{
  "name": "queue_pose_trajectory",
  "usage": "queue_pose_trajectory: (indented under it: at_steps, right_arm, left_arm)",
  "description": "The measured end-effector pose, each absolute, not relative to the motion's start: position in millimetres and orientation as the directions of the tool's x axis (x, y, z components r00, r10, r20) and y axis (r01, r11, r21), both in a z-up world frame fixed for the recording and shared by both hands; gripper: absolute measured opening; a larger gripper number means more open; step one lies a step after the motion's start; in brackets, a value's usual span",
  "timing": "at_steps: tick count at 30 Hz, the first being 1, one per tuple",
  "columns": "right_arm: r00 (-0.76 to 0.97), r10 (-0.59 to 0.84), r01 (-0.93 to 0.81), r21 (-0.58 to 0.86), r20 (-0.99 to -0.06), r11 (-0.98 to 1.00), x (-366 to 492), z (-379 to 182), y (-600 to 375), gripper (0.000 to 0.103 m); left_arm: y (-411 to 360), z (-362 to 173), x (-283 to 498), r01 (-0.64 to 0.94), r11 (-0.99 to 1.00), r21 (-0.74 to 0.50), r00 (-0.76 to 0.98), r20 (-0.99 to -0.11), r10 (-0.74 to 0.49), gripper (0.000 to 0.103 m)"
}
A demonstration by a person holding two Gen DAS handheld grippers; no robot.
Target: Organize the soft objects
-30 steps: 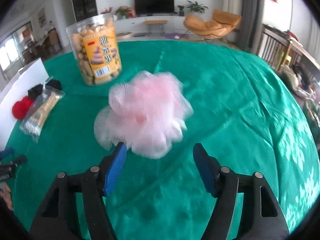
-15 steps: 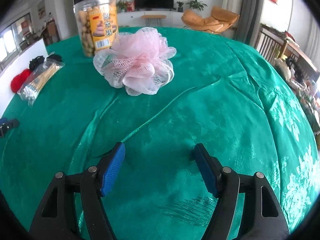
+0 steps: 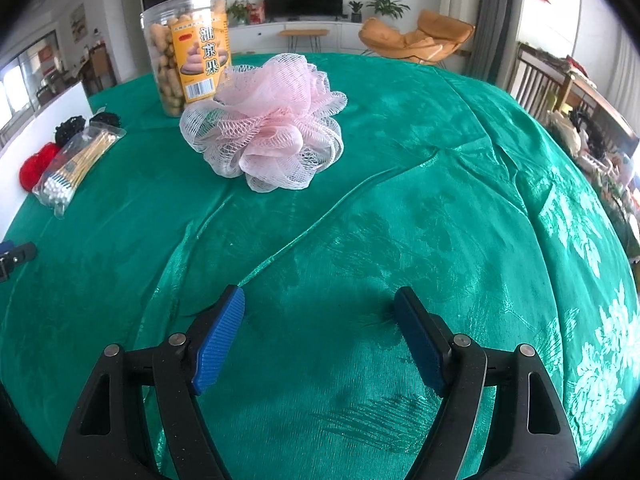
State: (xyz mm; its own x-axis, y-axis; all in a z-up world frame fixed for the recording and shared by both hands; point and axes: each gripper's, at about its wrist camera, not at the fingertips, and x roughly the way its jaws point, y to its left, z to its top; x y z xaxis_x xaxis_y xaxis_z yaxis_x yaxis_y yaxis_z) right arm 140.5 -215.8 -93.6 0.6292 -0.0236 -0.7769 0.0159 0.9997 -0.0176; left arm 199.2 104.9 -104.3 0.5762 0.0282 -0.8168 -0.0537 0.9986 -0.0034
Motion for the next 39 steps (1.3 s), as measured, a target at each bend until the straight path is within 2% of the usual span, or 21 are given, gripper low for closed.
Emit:
queue_pose_trajectory:
  at_steps: [17, 18, 19, 21, 23, 27, 29, 30, 31, 32, 33, 34, 36, 39]
  right_arm:
    - [0.63, -0.026, 0.019, -0.018, -0.777, 1.0, 139.3, -93.7, -216.7, 0.081]
    - [0.63, -0.026, 0.018, -0.018, -0.776, 1.0, 139.3, -93.6, -216.6, 0.081]
    - [0.63, -0.026, 0.018, -0.018, -0.776, 1.0, 139.2, -93.6, -216.7, 0.081]
    - [0.63, -0.026, 0.018, -0.018, -0.776, 1.0, 139.3, -93.6, -216.6, 0.081]
    - [0.63, -0.026, 0.018, -0.018, -0.776, 1.0, 139.2, -93.6, -216.6, 0.081]
    - [0.658, -0.022, 0.034, 0.0, -0.753, 0.999, 133.8, -88.6, -220.1, 0.081]
    - [0.727, 0.108, -0.025, 0.131, -0.678, 0.991, 121.1, -73.8, -229.1, 0.081]
    - [0.733, 0.136, -0.045, 0.153, -0.666, 0.987, 120.7, -66.9, -229.9, 0.081]
    - [0.735, 0.138, -0.055, 0.143, -0.664, 0.988, 123.9, -55.4, -228.1, 0.081]
    - [0.737, 0.136, -0.067, 0.129, -0.663, 0.989, 128.4, -45.8, -225.2, 0.081]
    - [0.735, 0.148, -0.092, 0.12, -0.661, 0.989, 137.3, -34.5, -221.3, 0.081]
    - [0.73, 0.163, -0.111, 0.119, -0.664, 0.987, 147.4, -25.9, -218.0, 0.081]
    - [0.714, 0.174, -0.117, 0.129, -0.678, 0.985, 177.0, -14.0, -212.5, 0.081]
    - [0.674, 0.158, -0.073, 0.148, -0.722, 0.986, 231.2, -20.8, -209.2, 0.081]
  left_arm:
    - [105.0, -103.5, 199.0, -0.051, 0.999, -0.006, 0.567, -0.824, 0.024, 0.103]
    - [105.1, -102.0, 201.2, -0.042, 0.999, -0.018, 0.549, -0.836, 0.008, 0.102]
    - [104.7, -97.3, 203.6, -0.011, 0.997, -0.078, 0.542, -0.838, -0.06, 0.102]
    - [104.0, -86.6, 205.4, 0.036, 0.982, -0.186, 0.572, -0.802, -0.173, 0.102]
    - [96.5, -74.6, 216.1, 0.069, 0.972, -0.226, 0.599, -0.77, -0.221, 0.102]
    - [61.7, -67.7, 265.9, 0.143, 0.978, -0.154, 0.554, -0.806, -0.208, 0.102]
    - [44.7, -77.7, 292.7, 0.129, 0.989, -0.066, 0.522, -0.844, -0.124, 0.101]
    - [39.6, -84.2, 302.3, 0.123, 0.992, -0.041, 0.504, -0.858, -0.098, 0.092]
    - [35.9, -90.5, 311.9, 0.113, 0.993, -0.025, 0.486, -0.871, -0.078, 0.072]
    - [34.4, -94.3, 317.2, 0.105, 0.994, -0.011, 0.475, -0.878, -0.06, 0.071]
    - [32.4, -90.0, 318.3, 0.102, 0.995, 0.004, 0.509, -0.859, -0.048, 0.046]
    - [31.2, -88.7, 319.3, 0.106, 0.994, -0.004, 0.509, -0.859, -0.057, 0.04]
    - [32.8, -85.9, 313.9, 0.104, 0.994, -0.021, 0.512, -0.856, -0.071, 0.036]
    - [34.3, -79.5, 293.6, 0.127, 0.991, -0.05, 0.52, -0.847, -0.109, 0.035]
